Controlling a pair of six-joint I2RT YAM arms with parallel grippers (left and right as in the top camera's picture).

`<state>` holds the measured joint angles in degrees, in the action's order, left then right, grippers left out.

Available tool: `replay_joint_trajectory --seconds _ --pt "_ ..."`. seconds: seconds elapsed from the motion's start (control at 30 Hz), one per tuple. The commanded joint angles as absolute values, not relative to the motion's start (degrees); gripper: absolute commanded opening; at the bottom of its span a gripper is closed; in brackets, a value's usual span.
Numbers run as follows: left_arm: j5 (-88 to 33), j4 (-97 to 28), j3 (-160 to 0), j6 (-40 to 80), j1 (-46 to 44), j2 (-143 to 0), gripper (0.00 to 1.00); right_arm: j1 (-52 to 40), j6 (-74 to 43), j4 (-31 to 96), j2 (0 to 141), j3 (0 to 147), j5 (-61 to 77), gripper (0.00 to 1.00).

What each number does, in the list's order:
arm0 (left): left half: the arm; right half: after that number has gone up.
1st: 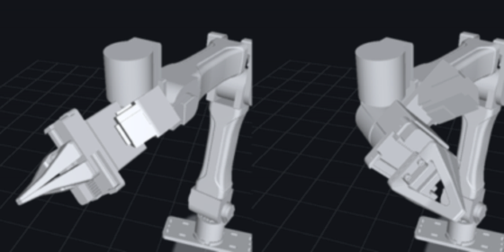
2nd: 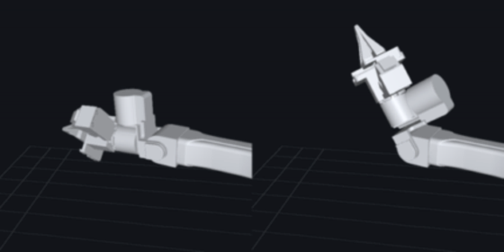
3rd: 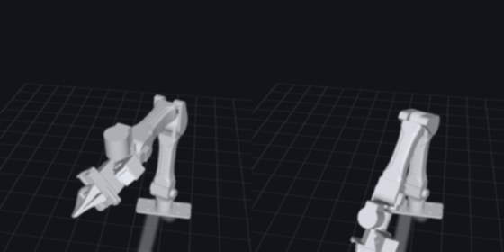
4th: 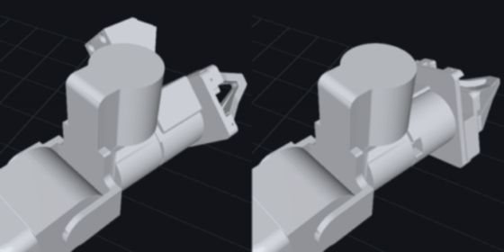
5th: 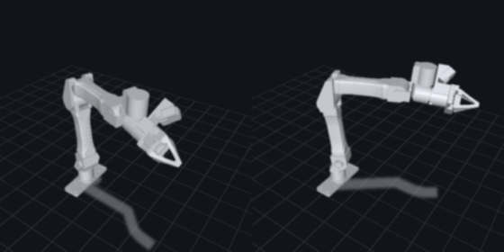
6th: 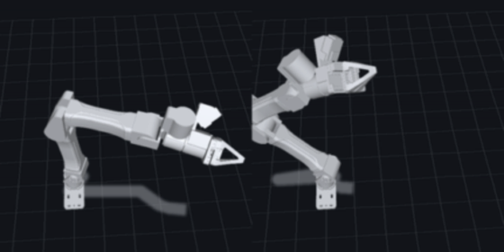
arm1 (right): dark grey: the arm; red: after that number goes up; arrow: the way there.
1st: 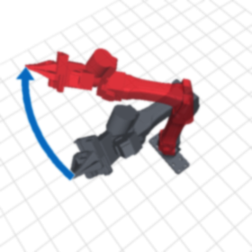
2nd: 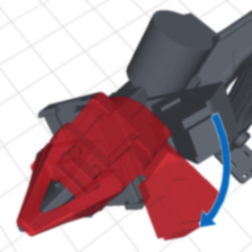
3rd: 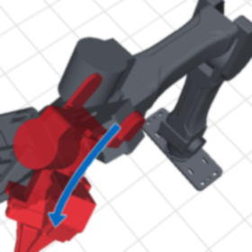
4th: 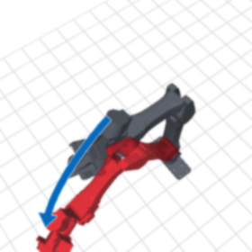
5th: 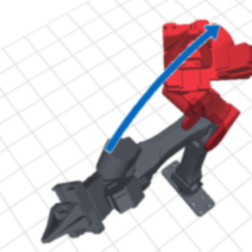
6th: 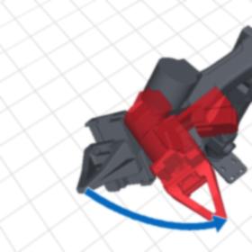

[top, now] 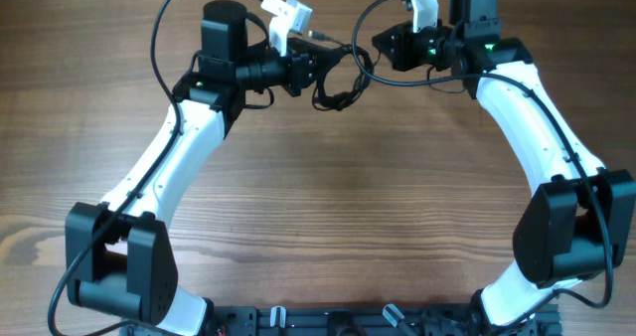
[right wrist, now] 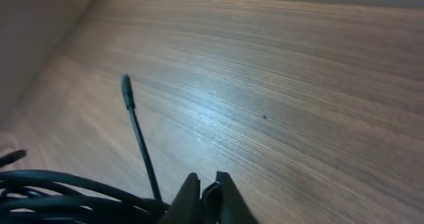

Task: Untangle cables

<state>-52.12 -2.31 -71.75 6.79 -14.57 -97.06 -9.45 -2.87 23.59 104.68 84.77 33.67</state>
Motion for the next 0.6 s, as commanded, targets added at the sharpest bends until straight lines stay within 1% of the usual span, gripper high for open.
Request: replay_joint_trajectory --seconds 0.0,0.1,0.23,0.57 --pt "-50.7 -1.8 -72.9 7.4 -13.6 -95.2 0.04 -9.5 -4.9 23.9 105.6 84.3 28.2 0.04" --pt "-50.7 -1.9 -72.9 7.4 -11.9 -95.2 0.04 -9.5 -6.6 25.1 105.6 84.3 23.2 0.04" --pt "-49.7 -1.9 -72.9 7.4 -9.0 -95.2 0.04 -9.5 -6.4 26.2 105.6 84.3 20.7 0.04" --pt "-49.4 -4.5 -72.9 7.4 1.8 -95.2 0.04 -7.8 -6.2 27.8 105.6 84.3 20.1 0.04"
